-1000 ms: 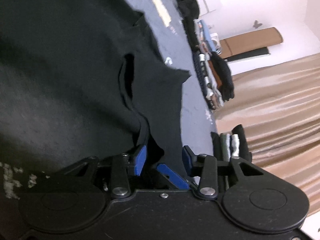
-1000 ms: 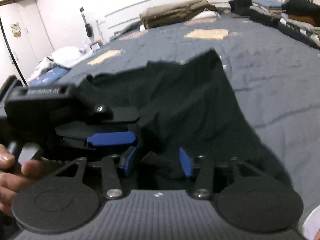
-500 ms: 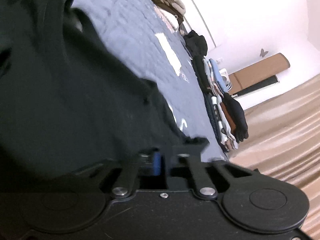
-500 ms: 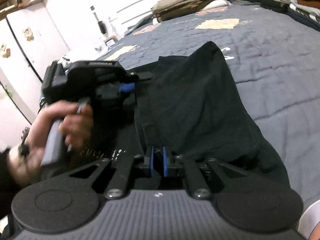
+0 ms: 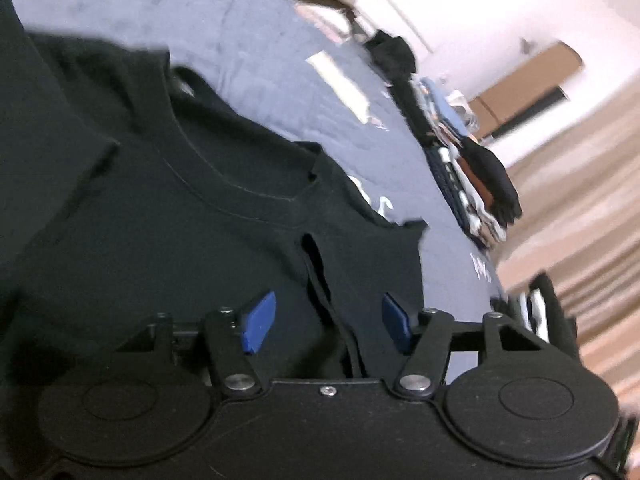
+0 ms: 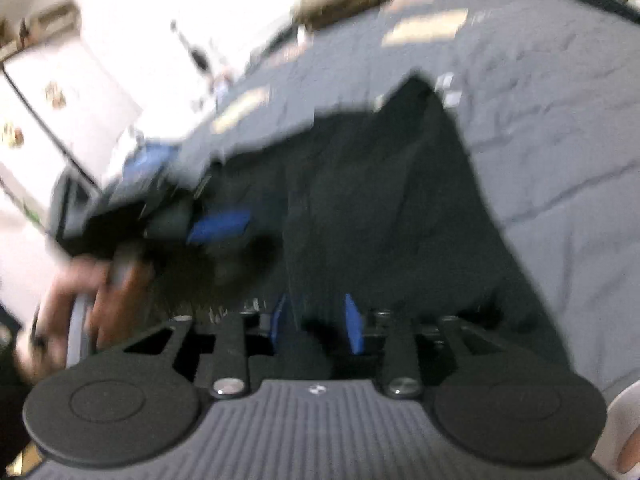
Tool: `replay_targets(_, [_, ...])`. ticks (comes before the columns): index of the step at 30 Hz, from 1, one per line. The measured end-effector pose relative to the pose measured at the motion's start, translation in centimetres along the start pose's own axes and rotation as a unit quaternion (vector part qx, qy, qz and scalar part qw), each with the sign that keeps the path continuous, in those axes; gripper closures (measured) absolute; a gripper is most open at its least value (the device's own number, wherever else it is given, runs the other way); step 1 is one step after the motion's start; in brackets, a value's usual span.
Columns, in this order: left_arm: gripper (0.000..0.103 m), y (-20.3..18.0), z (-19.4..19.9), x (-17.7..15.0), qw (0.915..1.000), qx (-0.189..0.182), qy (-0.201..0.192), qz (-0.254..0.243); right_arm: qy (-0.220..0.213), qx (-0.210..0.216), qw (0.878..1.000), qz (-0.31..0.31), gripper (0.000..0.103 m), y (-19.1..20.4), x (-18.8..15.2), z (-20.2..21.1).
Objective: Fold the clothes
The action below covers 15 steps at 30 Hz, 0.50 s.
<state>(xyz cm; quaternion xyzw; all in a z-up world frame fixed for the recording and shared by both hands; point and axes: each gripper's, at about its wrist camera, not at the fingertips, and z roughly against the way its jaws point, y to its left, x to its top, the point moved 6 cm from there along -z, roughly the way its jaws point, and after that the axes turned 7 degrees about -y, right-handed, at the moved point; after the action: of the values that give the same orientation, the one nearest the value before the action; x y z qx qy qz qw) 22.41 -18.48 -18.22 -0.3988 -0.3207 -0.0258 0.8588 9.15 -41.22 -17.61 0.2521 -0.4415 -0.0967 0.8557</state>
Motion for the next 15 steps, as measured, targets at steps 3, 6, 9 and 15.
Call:
replay_targets(3, [0.041, -0.5, 4.6, -1.3, 0.9995, 0.011, -0.014, -0.024, -0.017, 0.012, 1.000, 0.004, 0.058, 0.8, 0.1, -0.4])
replay_targets(6, [0.037, -0.7, 8.1, -3.1, 0.9985, 0.027, -0.022, -0.043, 0.032, 0.001, 0.999, 0.025, 0.058, 1.2, -1.8, -3.0])
replay_targets(9, [0.037, -0.7, 11.0, -4.9, 0.9957, 0.055, -0.023, -0.070, 0.066, -0.010, 0.995, 0.073, 0.058, 1.6, -3.5, -3.4])
replay_targets(15, [0.035, 0.7, 16.0, -6.9, 0.9925, 0.095, -0.033, -0.070, 0.080, -0.017, 0.996, 0.040, 0.058, 1.5, -2.2, -1.0])
